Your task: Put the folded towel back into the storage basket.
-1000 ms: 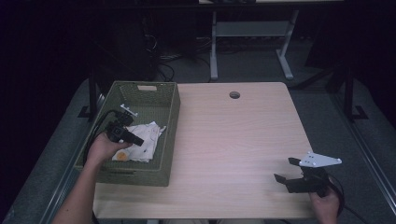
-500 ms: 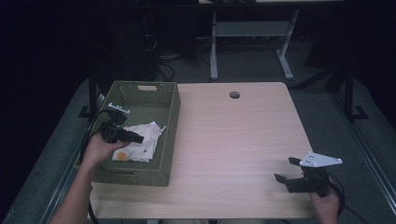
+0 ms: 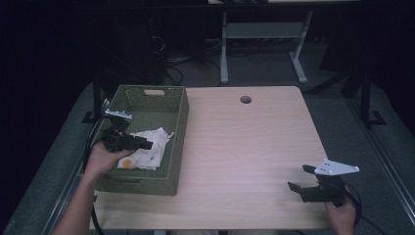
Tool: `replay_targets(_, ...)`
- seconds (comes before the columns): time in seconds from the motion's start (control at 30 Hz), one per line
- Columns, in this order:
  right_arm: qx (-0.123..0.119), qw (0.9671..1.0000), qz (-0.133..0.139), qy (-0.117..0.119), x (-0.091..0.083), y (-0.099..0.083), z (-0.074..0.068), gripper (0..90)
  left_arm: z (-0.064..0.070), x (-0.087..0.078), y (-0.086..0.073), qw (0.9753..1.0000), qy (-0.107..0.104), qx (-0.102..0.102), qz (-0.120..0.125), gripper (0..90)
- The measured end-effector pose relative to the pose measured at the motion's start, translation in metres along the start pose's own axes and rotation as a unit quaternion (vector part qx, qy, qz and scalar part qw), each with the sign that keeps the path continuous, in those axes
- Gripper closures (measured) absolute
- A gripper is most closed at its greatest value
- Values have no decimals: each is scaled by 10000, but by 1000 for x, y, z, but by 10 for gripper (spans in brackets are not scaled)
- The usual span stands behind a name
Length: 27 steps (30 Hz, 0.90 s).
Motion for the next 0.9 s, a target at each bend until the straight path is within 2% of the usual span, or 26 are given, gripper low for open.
replay_targets(0.33, 20, 10000, 16, -8, -1, 0, 0, 135, 10, -4, 2, 9997, -122, 40, 192, 552)
replay_targets(0.6, 6, 10000, 41, -17, -1, 0, 1, 135, 29, -5, 12, 9985, -339, 202, 383, 549)
replay_targets(0.9, 18, 10000, 40, -11, -3, 0, 1, 135, 45, -1, 17, 9974, -463, 375, 407, 547)
Point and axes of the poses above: each handheld gripper's, and its own axes: x roughly forward along the jaws, y roughly out of its top, z roughly to its right, the point moved 9 cm from there along x, roughly forward along the jaws, and after that the axes turned 6 degrees about z, right-handed, at the moved point
